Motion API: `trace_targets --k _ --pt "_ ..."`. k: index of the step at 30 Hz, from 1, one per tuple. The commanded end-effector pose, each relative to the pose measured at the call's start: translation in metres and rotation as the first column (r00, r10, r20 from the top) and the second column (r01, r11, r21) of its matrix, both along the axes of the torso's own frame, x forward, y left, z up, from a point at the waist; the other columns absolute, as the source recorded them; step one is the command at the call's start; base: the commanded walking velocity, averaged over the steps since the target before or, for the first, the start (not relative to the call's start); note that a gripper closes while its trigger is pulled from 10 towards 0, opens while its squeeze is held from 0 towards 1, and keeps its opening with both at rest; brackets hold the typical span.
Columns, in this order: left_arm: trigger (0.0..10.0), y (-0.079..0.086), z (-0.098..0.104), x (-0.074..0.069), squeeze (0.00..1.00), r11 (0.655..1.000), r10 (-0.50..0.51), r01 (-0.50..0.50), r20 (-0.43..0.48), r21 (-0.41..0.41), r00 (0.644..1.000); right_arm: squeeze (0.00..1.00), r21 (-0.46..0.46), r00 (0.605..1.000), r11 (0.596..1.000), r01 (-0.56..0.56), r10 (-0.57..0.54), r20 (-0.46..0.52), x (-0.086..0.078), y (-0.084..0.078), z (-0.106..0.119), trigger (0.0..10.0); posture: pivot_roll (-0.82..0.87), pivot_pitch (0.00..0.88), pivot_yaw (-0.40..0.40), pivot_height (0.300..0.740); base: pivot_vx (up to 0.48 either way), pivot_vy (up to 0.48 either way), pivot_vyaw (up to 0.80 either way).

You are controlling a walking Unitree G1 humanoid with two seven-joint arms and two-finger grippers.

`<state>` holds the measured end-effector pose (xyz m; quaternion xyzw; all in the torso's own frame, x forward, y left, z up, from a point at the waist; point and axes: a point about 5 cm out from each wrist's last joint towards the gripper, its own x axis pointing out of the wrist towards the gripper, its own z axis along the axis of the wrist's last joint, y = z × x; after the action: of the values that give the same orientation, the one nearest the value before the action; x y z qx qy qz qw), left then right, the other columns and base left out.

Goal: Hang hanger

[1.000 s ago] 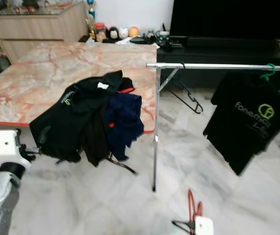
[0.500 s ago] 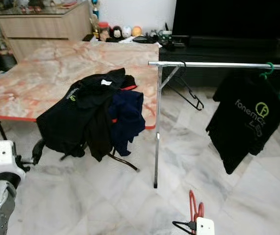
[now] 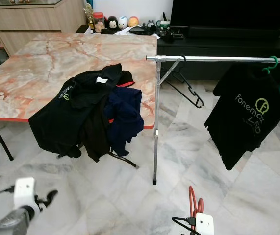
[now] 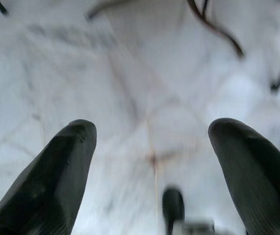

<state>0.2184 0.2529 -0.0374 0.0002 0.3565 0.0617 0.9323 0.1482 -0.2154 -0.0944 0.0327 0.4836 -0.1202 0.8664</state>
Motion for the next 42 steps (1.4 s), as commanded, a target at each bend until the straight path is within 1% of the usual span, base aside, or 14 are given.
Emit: trace_targets --k 1,2,3,4,7,9,15,17,22,23,25,27,34,42 --pt "10.0 -0.003 -0.005 -0.002 0.00 1.000 -0.020 0.021 -0.037 0.010 0.999 0.00 -0.007 1.000 1.000 0.003 -0.003 -0.006 0.001 0.000 0.000 10.0 -0.04 0.000 -0.002 0.740 0.000 0.000 0.00" --pt "10.0 -0.007 -0.013 -0.008 0.00 1.000 -0.017 0.018 -0.083 0.005 0.996 0.00 -0.013 1.000 1.000 -0.004 0.004 -0.009 0.002 -0.001 0.001 10.0 -0.04 0.000 -0.003 0.740 0.000 0.000 0.00" --pt "10.0 -0.007 -0.013 -0.008 0.00 1.000 -0.017 0.018 -0.083 0.005 0.996 0.00 -0.013 1.000 1.000 -0.004 0.004 -0.009 0.002 -0.001 0.001 10.0 -0.04 0.000 -0.003 0.740 0.000 0.000 0.00" --pt "10.0 -0.009 -0.019 -0.014 0.00 1.000 -0.015 0.017 -0.128 0.014 0.992 0.00 -0.014 1.000 1.000 -0.004 0.004 -0.009 0.002 -0.001 0.001 10.0 -0.04 0.000 -0.003 0.740 0.000 0.000 0.00" --pt "10.0 -0.011 -0.030 -0.028 0.00 1.000 -0.004 0.007 -0.195 0.014 0.981 0.00 -0.012 1.000 1.000 -0.006 0.006 -0.010 0.003 0.000 0.001 10.0 -0.05 0.000 -0.001 0.740 0.000 0.000 0.00" --pt "10.0 -0.011 -0.033 -0.032 0.00 1.000 0.002 0.000 -0.215 0.006 0.977 0.00 -0.008 1.000 1.000 -0.005 0.005 -0.009 0.003 0.000 0.001 10.0 -0.05 0.000 -0.001 0.740 0.000 0.000 0.00" --pt "10.0 -0.009 -0.036 -0.038 0.00 1.000 0.001 -0.001 -0.225 0.000 0.974 0.00 -0.007 1.000 1.000 -0.005 0.005 -0.015 0.002 0.000 0.000 10.0 -0.06 0.000 0.000 0.740 0.000 0.000 0.00" --pt "10.0 -0.009 -0.037 -0.040 0.00 1.000 -0.015 0.018 -0.231 0.010 0.973 0.00 -0.006 1.000 1.000 -0.004 0.004 -0.016 0.002 0.001 0.000 10.0 -0.07 0.000 0.002 0.740 0.000 -0.129 0.00" --pt "10.0 -0.007 -0.038 -0.043 0.00 1.000 0.005 -0.005 -0.233 0.000 0.973 0.00 -0.006 1.000 1.000 -0.002 0.002 -0.017 0.001 0.000 0.000 10.0 -0.08 0.000 0.003 0.740 0.000 -0.297 0.00" --pt "10.0 -0.007 -0.038 -0.043 0.00 1.000 0.005 -0.005 -0.232 0.000 0.973 0.00 -0.006 1.000 1.000 -0.002 0.002 -0.017 0.001 0.000 0.000 10.0 -0.08 0.000 0.003 0.740 0.000 -0.304 0.00" --pt "10.0 -0.013 -0.037 -0.039 0.00 0.999 -0.041 0.041 -0.222 -0.004 0.974 0.00 -0.011 1.000 1.000 0.003 -0.003 -0.018 0.000 0.000 0.000 10.0 -0.09 0.000 0.008 0.740 0.000 -0.306 0.00" --pt "10.0 -0.013 -0.037 -0.039 0.00 0.999 -0.049 0.049 -0.222 -0.003 0.974 0.00 -0.011 1.000 1.000 0.007 -0.007 -0.018 0.000 0.000 0.000 10.0 -0.09 0.000 0.012 0.740 0.000 -0.307 0.00" --pt "10.0 -0.012 -0.038 -0.040 0.00 0.999 -0.050 0.052 -0.222 0.001 0.974 0.00 -0.009 1.000 1.000 0.010 -0.010 -0.024 -0.002 0.001 -0.001 10.0 -0.11 0.000 0.028 0.740 0.000 -0.322 0.00" --pt "10.0 -0.012 -0.038 -0.041 0.00 0.999 -0.052 0.053 -0.220 0.000 0.974 0.00 -0.010 1.000 1.000 0.013 -0.014 -0.025 -0.003 0.002 -0.002 10.0 -0.11 0.000 0.029 0.740 0.000 -0.355 0.00"
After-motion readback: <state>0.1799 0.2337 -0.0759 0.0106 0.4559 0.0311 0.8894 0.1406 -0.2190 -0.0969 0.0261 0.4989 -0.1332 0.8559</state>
